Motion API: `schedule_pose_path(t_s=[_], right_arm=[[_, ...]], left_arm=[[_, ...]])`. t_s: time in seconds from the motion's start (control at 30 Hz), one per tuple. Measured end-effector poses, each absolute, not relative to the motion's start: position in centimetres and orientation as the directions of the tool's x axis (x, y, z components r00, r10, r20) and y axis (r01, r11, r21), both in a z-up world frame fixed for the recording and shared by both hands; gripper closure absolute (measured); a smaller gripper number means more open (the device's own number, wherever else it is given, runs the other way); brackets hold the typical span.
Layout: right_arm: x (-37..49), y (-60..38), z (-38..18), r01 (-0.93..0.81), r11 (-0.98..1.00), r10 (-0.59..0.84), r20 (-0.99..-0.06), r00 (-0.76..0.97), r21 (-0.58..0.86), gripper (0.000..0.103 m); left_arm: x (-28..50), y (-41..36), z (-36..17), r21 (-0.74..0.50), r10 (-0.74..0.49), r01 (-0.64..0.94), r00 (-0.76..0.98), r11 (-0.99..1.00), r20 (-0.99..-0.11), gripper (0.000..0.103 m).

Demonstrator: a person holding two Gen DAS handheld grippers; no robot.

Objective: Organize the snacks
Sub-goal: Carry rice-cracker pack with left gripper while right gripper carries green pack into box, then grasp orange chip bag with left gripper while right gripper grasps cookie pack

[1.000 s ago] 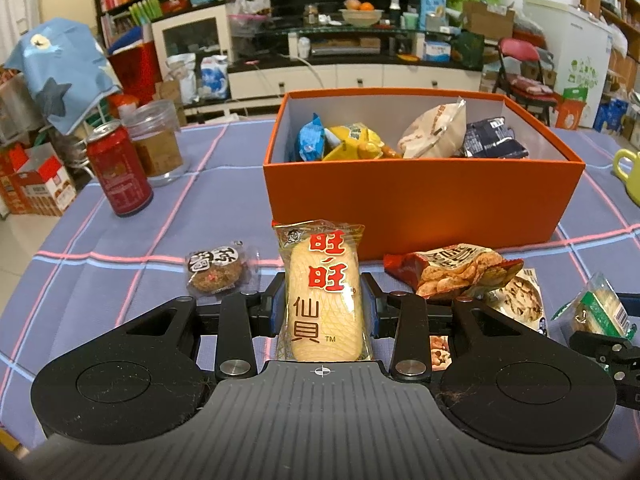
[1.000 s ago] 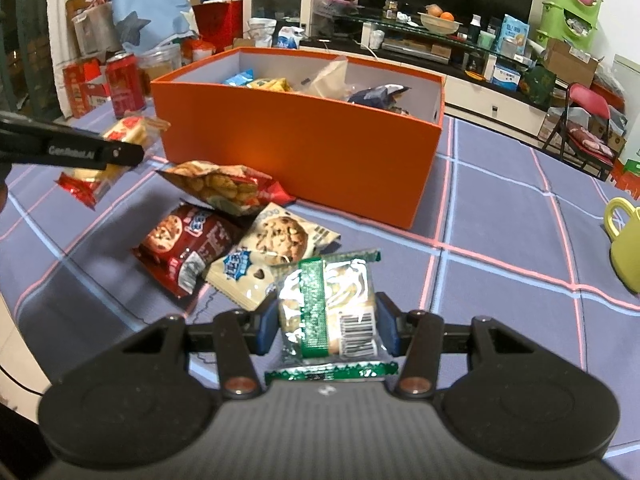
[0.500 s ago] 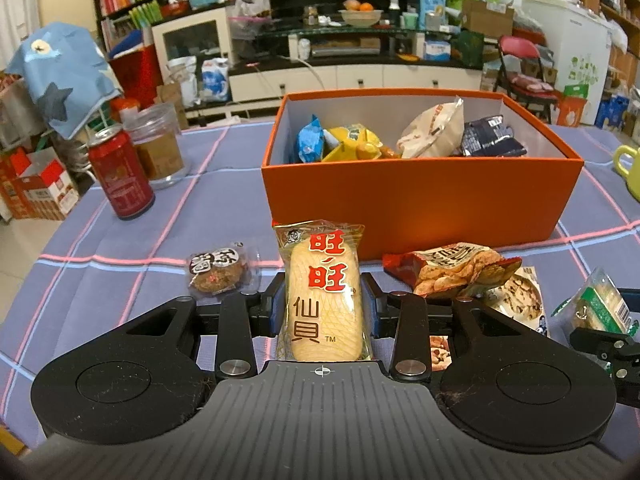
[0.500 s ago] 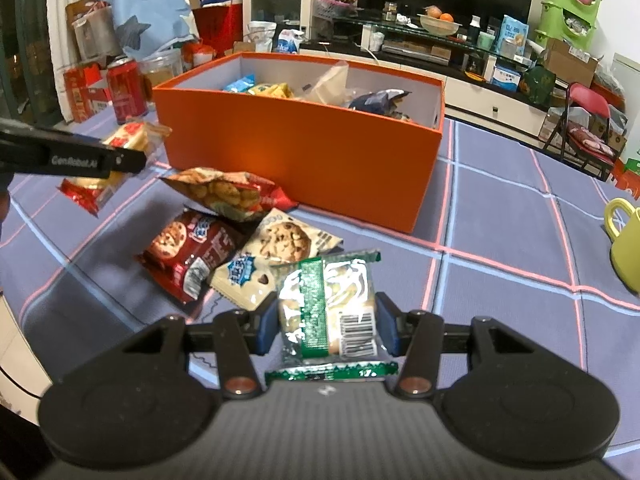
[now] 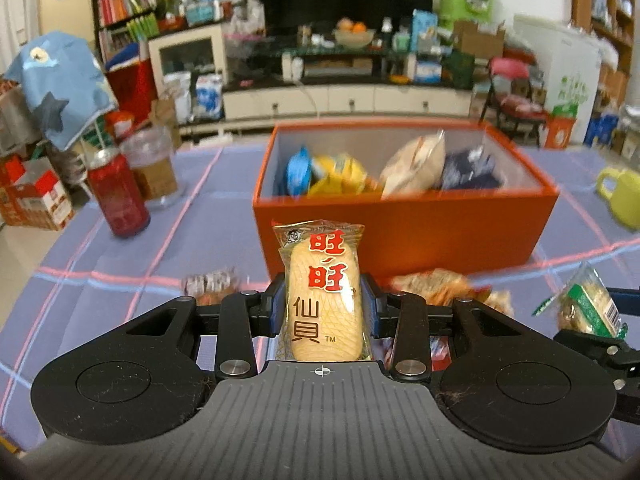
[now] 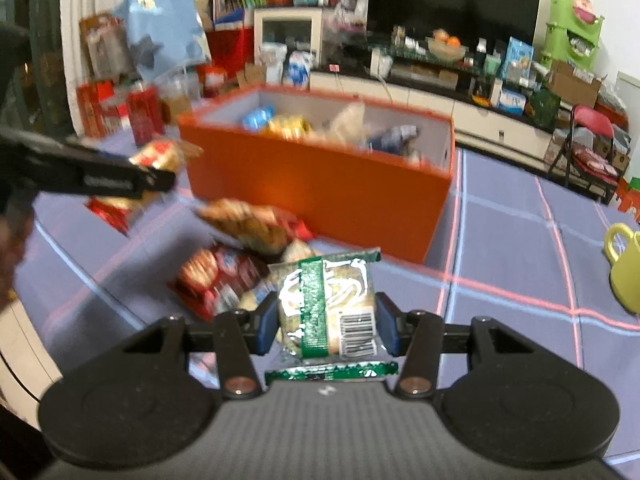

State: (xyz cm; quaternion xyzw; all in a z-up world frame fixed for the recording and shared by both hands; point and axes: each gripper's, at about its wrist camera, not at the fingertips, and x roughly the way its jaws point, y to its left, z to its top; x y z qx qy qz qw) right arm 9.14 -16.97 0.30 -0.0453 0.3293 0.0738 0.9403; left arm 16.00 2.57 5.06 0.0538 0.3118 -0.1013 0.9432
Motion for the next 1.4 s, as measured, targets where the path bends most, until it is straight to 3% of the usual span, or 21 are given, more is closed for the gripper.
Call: schedule_pose_path(t_s=[0.27,0.33,0.4,0.43,0.5,0.53,0.6,0.63,0.73,0.87,1.0,1.1,1.2,1.3,1.4], right_arm=[[14.5,-18.1,6.4,-0.136,0.99,0.109,-0.507,0.855,-0.017,0.051],[17.6,-17.9,7.4,-0.132,0.991,0.105,-0.495,0.862,-0.019,0.051],[20.8,-17.6,7.9,-0.129,0.991,0.102,-0.491,0.865,-0.022,0.05],[22.3,-17.4,8.0,-0.124,0.992,0.096,-0.495,0.864,-0.023,0.048],[24.8,-17.3,7.9,-0.114,0.993,0.085,-0.51,0.856,-0.026,0.047],[25.1,-17.5,8.1,-0.104,0.994,0.079,-0.513,0.855,-0.02,0.047],[23.4,-18.1,9.0,-0.103,0.995,0.097,-0.475,0.874,0.012,0.042],[21.6,-18.4,9.2,-0.1,0.995,0.1,-0.452,0.886,0.025,0.034],[16.3,-19.3,8.0,-0.078,0.995,0.097,-0.414,0.905,0.065,0.029],[11.9,-18.7,3.3,-0.102,0.992,0.123,-0.481,0.868,0.07,0.03],[11.8,-17.0,-0.6,-0.099,0.994,0.1,-0.591,0.801,0.034,0.03],[12.1,-15.6,-2.2,-0.07,0.997,0.071,-0.591,0.804,0.025,0.029],[13.0,-15.8,-3.5,0.024,0.993,0.051,-0.598,0.8,0.117,0.028],[14.3,-15.8,-4.0,0.074,0.98,0.058,-0.614,0.787,0.187,0.028],[15.4,-14.7,-4.8,0.085,0.983,0.042,-0.647,0.761,0.164,0.028]], left_arm=[[21.5,2.6,10.3,-0.021,-0.194,0.214,0.834,0.977,-0.516,0.095],[25.0,1.7,10.5,-0.04,-0.212,0.226,0.818,0.973,-0.536,0.094],[28.5,0.3,9.8,-0.039,-0.248,0.276,0.781,0.96,-0.574,0.077],[29.9,-0.3,9.3,-0.031,-0.24,0.278,0.762,0.96,-0.601,0.056],[30.6,-0.1,9.0,-0.017,-0.208,0.251,0.759,0.968,-0.617,0.061],[29.8,0.6,9.3,-0.027,-0.214,0.246,0.776,0.969,-0.593,0.058],[27.5,2.8,9.7,-0.067,-0.238,0.24,0.815,0.969,-0.528,0.031],[26.0,4.4,9.7,-0.089,-0.233,0.218,0.836,0.972,-0.496,0.028],[22.8,8.5,8.6,-0.117,-0.186,0.148,0.858,0.982,-0.48,0.028],[19.8,11.6,6.6,-0.165,-0.169,0.095,0.832,0.982,-0.528,0.031],[17.1,11.9,5.8,-0.215,-0.16,0.051,0.832,0.975,-0.531,0.028],[17.1,11.6,5.1,-0.176,-0.147,0.06,0.831,0.983,-0.537,0.028],[17.1,12.3,4.4,-0.111,-0.09,0.036,0.842,0.993,-0.531,0.029],[17.7,13.4,4.0,-0.161,-0.113,0.03,0.836,0.987,-0.538,0.029],[17.9,13.7,3.6,-0.203,-0.131,0.02,0.824,0.979,-0.551,0.029]])
